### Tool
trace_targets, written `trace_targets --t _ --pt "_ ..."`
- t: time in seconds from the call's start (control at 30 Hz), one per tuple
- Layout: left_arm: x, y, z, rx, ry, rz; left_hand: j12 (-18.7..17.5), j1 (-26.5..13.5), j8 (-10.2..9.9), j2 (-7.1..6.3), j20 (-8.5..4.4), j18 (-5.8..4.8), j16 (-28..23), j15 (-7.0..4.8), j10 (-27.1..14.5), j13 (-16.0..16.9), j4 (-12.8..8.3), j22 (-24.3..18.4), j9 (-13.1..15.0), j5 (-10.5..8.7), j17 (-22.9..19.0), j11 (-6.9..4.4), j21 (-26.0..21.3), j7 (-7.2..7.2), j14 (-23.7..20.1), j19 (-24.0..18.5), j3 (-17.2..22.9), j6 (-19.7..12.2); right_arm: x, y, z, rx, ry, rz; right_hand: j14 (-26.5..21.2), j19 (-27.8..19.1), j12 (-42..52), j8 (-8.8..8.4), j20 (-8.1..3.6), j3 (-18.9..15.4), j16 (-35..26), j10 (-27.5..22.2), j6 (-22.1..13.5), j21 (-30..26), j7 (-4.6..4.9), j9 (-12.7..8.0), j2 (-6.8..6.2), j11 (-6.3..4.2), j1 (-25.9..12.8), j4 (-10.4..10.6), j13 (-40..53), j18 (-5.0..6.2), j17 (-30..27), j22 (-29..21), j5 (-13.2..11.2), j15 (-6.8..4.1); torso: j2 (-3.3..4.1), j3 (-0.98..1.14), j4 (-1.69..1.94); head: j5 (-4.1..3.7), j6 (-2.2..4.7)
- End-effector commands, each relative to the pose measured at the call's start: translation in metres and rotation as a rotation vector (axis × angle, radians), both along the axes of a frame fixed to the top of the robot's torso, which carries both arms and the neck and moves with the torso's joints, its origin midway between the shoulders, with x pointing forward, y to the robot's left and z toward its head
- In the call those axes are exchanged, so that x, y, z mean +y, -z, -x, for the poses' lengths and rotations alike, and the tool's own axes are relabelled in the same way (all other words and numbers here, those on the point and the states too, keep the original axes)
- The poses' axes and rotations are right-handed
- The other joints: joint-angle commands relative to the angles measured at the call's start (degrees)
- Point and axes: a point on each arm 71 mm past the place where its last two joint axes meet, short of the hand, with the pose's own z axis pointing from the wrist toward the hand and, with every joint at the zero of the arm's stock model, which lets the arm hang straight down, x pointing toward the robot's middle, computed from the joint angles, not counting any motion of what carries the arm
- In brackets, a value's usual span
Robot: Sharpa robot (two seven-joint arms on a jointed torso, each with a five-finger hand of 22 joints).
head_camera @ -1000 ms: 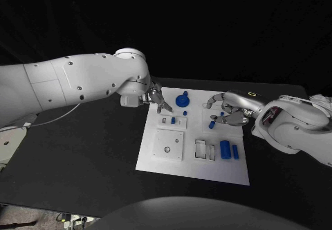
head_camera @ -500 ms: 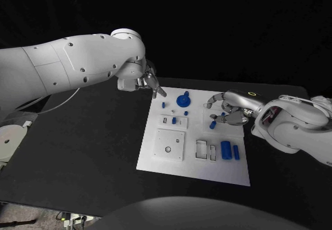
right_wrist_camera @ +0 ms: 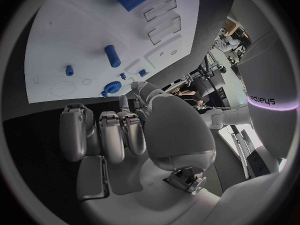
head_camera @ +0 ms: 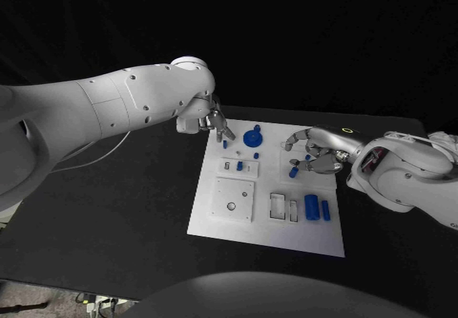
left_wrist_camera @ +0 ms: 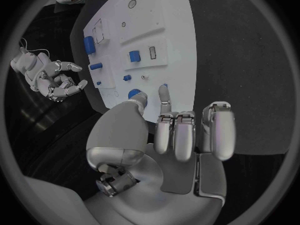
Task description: Assemble the parts on the task board
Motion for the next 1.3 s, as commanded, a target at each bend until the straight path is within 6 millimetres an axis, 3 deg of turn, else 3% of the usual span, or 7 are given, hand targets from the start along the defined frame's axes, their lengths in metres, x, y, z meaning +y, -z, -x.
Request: trace_targets --t 0.03,0.2,0.57,0.83,1.1,1.3 --pt "-0.003 0.000 -0.005 -0.055 0.019 -0.015 -0.15 0.57 0.02 0.01 -0.26 0.15 0.14 -0.29 6.06 15.09 -0.02 12.52 0.37 -0.05 15.10 -0.21 -0.10 -0.04 5.92 1.64 -0.60 0.19 0.001 0.001 0.002 0.011 -0.014 0.007 5.98 -0.12 0.01 0.12 -0.04 0.07 0.20 5.96 0.36 0.01 0.10 -0.06 -0.05 0.18 -0.39 0.36 15.06 0.35 15.07 11.14 0.20 0.33 0.03 -0.03 -0.03 -0.13 0.00" --pt "-0.001 0.000 -0.010 -0.093 0.018 -0.066 -0.15 0.95 3.53 0.06 -0.35 0.13 0.14 -0.44 6.06 15.09 0.07 12.57 4.98 -0.73 15.10 -0.46 -0.03 -0.43 5.92 1.70 -2.07 0.03 0.001 0.001 0.002 0.011 -0.013 0.006 5.98 -0.12 0.01 0.12 -0.04 0.07 0.20 5.96 0.36 0.01 0.10 -0.06 -0.05 0.18 -0.39 0.36 15.06 0.35 15.07 11.14 0.20 0.33 -0.05 0.02 0.03 -0.22 0.00" --pt "0.002 0.000 -0.014 -0.106 0.017 -0.105 -0.15 1.83 4.39 0.03 -0.45 0.19 0.14 -0.53 6.06 15.09 -0.11 12.48 6.72 -0.54 15.10 -0.58 -0.29 -0.57 5.92 1.56 -2.47 -0.59 0.000 0.001 0.003 0.014 -0.010 0.008 5.98 -0.12 0.01 0.12 -0.04 0.07 0.20 5.96 0.36 0.01 0.10 -0.06 -0.05 0.18 -0.39 0.36 15.06 0.35 15.07 11.14 0.20 0.33 -0.13 0.01 0.12 -0.22 0.00" --pt "-0.002 0.001 -0.014 -0.100 0.029 -0.094 -0.15 2.53 3.77 0.26 -0.47 0.20 0.14 -0.52 6.06 15.09 -0.05 12.46 7.02 -0.20 15.10 -0.52 -0.38 -0.44 5.92 1.50 -2.47 -1.47 0.001 0.001 0.002 0.015 -0.011 0.009 5.98 -0.11 0.01 0.10 -0.04 0.08 0.20 5.96 0.33 0.01 0.08 -0.11 0.00 0.15 -0.49 0.46 15.06 0.34 15.07 11.15 0.35 0.31 -0.14 -0.04 0.07 -0.09 0.00" --pt "-0.006 0.008 -0.012 -0.079 0.036 -0.063 -0.15 2.48 0.83 0.60 -0.33 0.21 0.14 -0.31 6.06 15.09 0.08 12.45 5.72 -0.15 15.10 -0.22 -0.45 -0.04 5.92 1.46 -3.00 -1.48 0.002 0.001 0.001 0.014 -0.013 0.009 5.98 -0.11 0.01 0.10 -0.04 0.08 0.20 5.96 0.33 0.01 0.08 -0.11 0.00 0.15 -0.49 0.46 15.06 0.34 15.07 11.15 0.35 0.31 -0.12 -0.04 0.04 -0.07 0.00" --pt "-0.008 0.014 -0.010 -0.068 0.041 -0.053 -0.15 2.30 0.31 0.71 -0.28 0.21 0.14 -0.25 6.06 15.09 0.12 12.44 5.46 -0.32 15.10 -0.16 -0.48 0.03 5.92 1.44 -3.16 -1.33 0.003 0.001 0.001 0.013 -0.012 0.008 5.98 -0.11 0.01 0.09 -0.05 0.09 0.20 5.96 0.33 0.00 0.07 -0.13 0.01 0.15 -0.51 0.48 15.06 0.35 15.07 11.15 0.41 0.30 -0.10 -0.01 0.04 -0.16 0.00"
